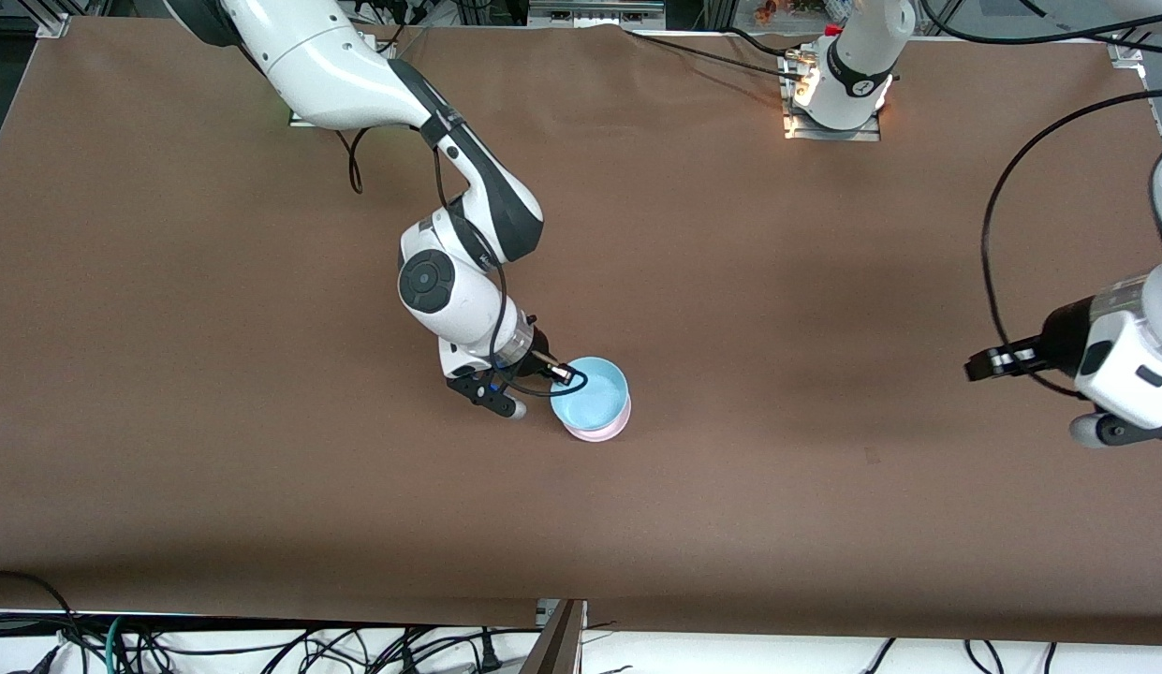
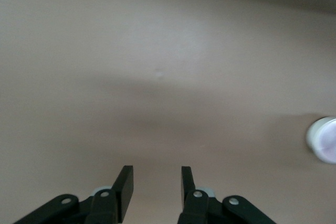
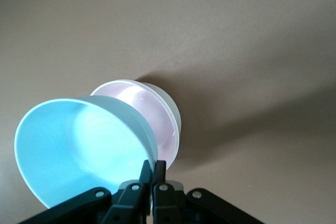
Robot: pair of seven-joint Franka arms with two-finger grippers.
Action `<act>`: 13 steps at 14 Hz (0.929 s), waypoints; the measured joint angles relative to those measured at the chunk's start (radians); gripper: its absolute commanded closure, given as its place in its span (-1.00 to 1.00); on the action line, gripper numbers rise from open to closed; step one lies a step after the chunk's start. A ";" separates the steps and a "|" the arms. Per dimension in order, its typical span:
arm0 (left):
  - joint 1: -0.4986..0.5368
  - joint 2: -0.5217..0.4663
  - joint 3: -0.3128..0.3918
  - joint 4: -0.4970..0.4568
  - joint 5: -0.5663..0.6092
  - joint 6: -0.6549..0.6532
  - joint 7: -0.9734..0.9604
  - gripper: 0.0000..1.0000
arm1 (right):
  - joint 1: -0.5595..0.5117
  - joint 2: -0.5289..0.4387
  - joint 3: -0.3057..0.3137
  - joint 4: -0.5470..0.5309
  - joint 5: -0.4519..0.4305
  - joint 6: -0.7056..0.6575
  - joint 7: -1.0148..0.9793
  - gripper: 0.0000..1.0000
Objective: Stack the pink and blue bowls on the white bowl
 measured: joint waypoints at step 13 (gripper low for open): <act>-0.047 -0.333 0.120 -0.332 -0.019 -0.005 0.200 -0.03 | 0.015 0.024 -0.006 0.003 -0.010 0.006 0.000 1.00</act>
